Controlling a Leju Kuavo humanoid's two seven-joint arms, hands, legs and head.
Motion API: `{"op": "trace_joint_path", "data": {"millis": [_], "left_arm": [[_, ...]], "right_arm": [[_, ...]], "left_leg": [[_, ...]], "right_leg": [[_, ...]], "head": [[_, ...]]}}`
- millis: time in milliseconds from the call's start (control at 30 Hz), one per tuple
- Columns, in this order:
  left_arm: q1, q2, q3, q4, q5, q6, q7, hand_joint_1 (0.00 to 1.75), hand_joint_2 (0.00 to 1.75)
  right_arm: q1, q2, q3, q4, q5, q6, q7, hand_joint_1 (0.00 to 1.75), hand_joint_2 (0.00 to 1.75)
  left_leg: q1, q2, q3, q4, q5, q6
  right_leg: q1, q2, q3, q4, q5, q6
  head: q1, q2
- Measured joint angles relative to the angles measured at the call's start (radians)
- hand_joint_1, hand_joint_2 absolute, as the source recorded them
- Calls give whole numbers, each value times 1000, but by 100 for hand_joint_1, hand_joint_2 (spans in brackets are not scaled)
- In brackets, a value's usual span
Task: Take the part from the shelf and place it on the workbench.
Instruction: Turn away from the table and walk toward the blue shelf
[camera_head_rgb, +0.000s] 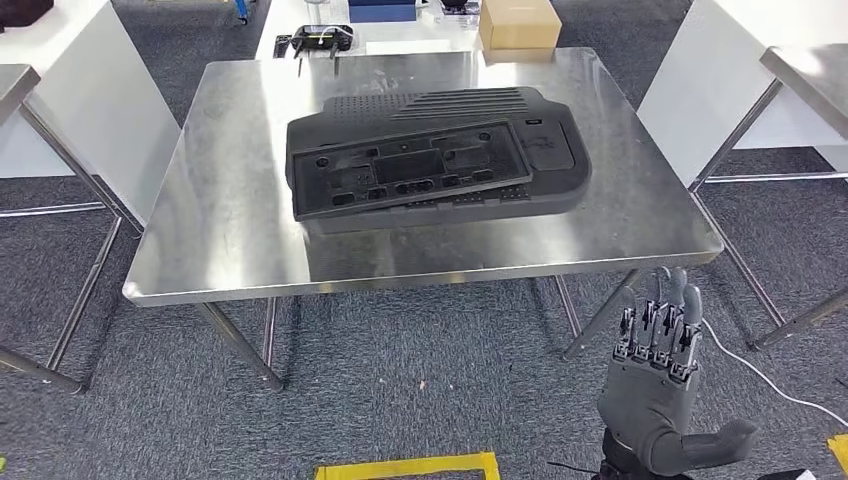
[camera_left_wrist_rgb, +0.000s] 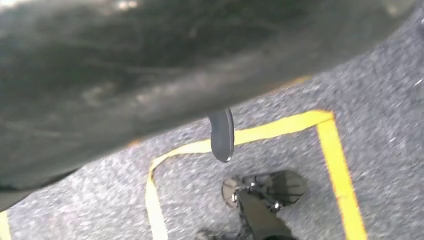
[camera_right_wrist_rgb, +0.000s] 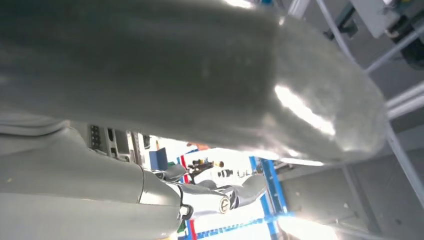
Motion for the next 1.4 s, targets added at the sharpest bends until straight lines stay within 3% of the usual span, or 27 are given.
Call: {"op": "trace_joint_path", "data": {"millis": [67, 100, 167, 233, 300, 367, 433, 500, 600, 633, 667, 700, 733, 800, 833, 867, 933, 967, 1033, 1100, 1133, 1167, 1200, 1233, 1300, 1333, 1400], "left_arm": [[1, 0, 0, 0, 0, 0, 0, 0, 0], [1, 0, 0, 0, 0, 1, 0, 0, 0], [1, 0, 0, 0, 0, 4, 0, 0, 0], [0, -2, 0, 0, 0, 12, 2, 0, 0], [-3, -4, -1, -1, 0, 17, 5, 0, 0], [-4, -5, -1, -1, 0, 19, 7, 0, 0], [-3, -4, -3, 0, 0, 20, 7, 0, 0], [-4, -3, -4, 0, 0, 24, 7, 0, 0], [-5, -1, -8, 0, -1, 32, 6, 0, 0], [-5, -1, -10, 0, -1, 33, 6, 0, 0], [-5, -1, -11, 0, -2, 33, 6, 0, 0], [-5, -2, -12, 0, -2, 34, 6, 0, 0], [-5, -2, -13, 0, -2, 34, 6, 0, 0], [-5, -4, -15, 0, -2, 34, 6, 0, 0], [-5, -4, -15, 0, -2, 35, 5, 0, 0], [-5, -4, -16, 0, -2, 36, 5, 0, 0], [-4, -4, -19, 0, -2, 38, 5, 0, 0], [-3, -4, -20, 0, -2, 38, 5, 0, 0], [-1, -4, -21, 0, -2, 39, 5, 0, 0], [0, -4, -24, 0, -2, 39, 5, 0, 0], [0, -4, -25, 0, -2, 40, 5, 0, 0], [-1, -4, -27, 0, -2, 40, 5, 0, 0], [-1, -4, -27, 0, -2, 41, 5, 0, 0], [-1, -4, -28, 0, -2, 41, 4, 0, 0], [-3, -4, -29, 0, -3, 42, 4, 0, 0], [-3, -4, -29, 0, -4, 42, 4, 0, 0], [-3, -4, -29, 0, -5, 43, 3, 0, 0]], "right_arm": [[1, 2, -2, 1, 0, 0, 2, 0, 0], [2, 3, -2, 2, 0, 0, 4, 0, 0], [2, 3, -4, 4, 0, 0, 8, 0, 0], [2, 3, -5, 6, 2, -2, 10, 0, 0], [3, 4, -6, 6, 5, -3, 12, 0, 0], [3, 5, -7, 6, 6, -5, 13, 0, 0], [5, 5, -7, 6, 6, -9, 13, 0, 0], [7, 5, -8, 7, 6, -13, 15, 0, 0], [8, 5, -13, 10, 5, -18, 20, 0, 0], [8, 5, -14, 11, 5, -19, 22, 0, 0], [8, 5, -15, 12, 6, -20, 23, 0, 0], [8, 5, -16, 13, 6, -21, 23, 0, 0], [7, 5, -16, 13, 6, -21, 23, 0, 0], [5, 5, -17, 14, 6, -21, 24, 0, 0], [5, 5, -18, 14, 6, -22, 25, 0, 0], [5, 5, -18, 14, 5, -23, 26, 0, 0], [6, 5, -20, 16, 5, -26, 29, 0, 0], [6, 5, -21, 17, 5, -28, 30, 0, 0], [7, 6, -23, 20, 5, -31, 34, 0, 0], [8, 6, -24, 24, 5, -33, 36, 0, 0], [8, 6, -24, 26, 5, -35, 38, 0, 0], [8, 6, -24, 29, 5, -36, 39, 0, 0], [8, 5, -24, 32, 5, -37, 40, 0, 0], [9, 5, -24, 35, 5, -38, 40, 0, 0], [9, 5, -25, 38, 5, -39, 40, 0, 0], [9, 5, -26, 39, 5, -39, 40, 0, 0], [9, 5, -26, 41, 5, -39, 40, 0, 0]], "left_leg": [[4, 0, -19, 116, -106, -8], [7, 0, -22, 176, -132, -13], [15, 1, 5, 225, -116, -23], [26, 2, 95, 134, -79, -35], [27, 0, 182, 12, -94, -39], [18, -2, 199, -30, -111, -24], [13, 1, 175, -31, -95, 4], [11, 5, 144, -35, -70, 30], [5, 6, 94, -34, -29, 41], [3, 7, 76, -33, -14, 41], [2, 8, 60, -32, 0, 41], [2, 8, 43, -32, 14, 39], [2, 8, 28, -32, 28, 37], [1, 7, 10, -32, 52, 28], [2, 7, 7, -35, 65, 22], [4, 7, 8, -41, 77, 15], [9, 7, 9, -55, 97, 0], [11, 7, 5, -51, 82, -5], [12, 5, -14, 16, -9, -11], [13, 5, -33, 145, -109, -17], [14, 5, -34, 201, -123, -20], [15, 5, -23, 230, -115, -23], [17, 5, 6, 223, -92, -25], [20, 5, 54, 176, -69, -27], [20, 2, 155, 42, -73, -30], [18, 0, 184, -9, -85, -30], [9, -3, 188, -42, -93, -18]], "right_leg": [[0, -2, -27, 1, 24, -6], [0, -3, -39, 2, 35, -4], [-2, -6, -65, 8, 56, 3], [-5, -8, -94, 24, 72, 14], [-4, -9, -121, 48, 80, 25], [-2, -10, -136, 58, 92, 39], [-6, -9, -148, 61, 98, 51], [-10, -4, -176, 106, 49, 46], [-10, 0, -221, 280, -78, 30], [-10, 0, -220, 327, -91, 34], [-9, 1, -205, 345, -83, 42], [-8, 2, -173, 327, -63, 51], [-7, 2, -119, 270, -45, 56], [-2, 2, -1, 110, -51, 50], [1, 2, 37, 50, -61, 44], [6, 3, 51, 20, -69, 38], [5, 3, 38, 10, -52, 26], [2, 2, 29, 7, -39, 18], [-6, 1, 7, 1, -9, 3], [-2, -1, -18, 3, 15, -3], [-1, -2, -29, 5, 26, -2], [-1, -3, -42, 8, 36, 0], [-2, -3, -54, 12, 45, 5], [-3, -3, -68, 20, 51, 9], [-4, -4, -95, 38, 59, 20], [-3, -5, -105, 47, 63, 26], [-3, -6, -119, 54, 76, 42]], "head": [[-3, 0], [-4, 0], [-4, 0], [-4, 0], [-5, 0], [-2, 0], [1, 0], [3, 0], [5, 0], [5, 0], [5, 0], [5, 0], [5, 0], [3, 0], [3, 0], [4, 0], [7, 0], [7, 0], [3, 0], [0, 0], [0, 0], [-1, 0], [-1, 0], [-1, 0], [-1, 0], [-1, 0], [0, 0]]}}
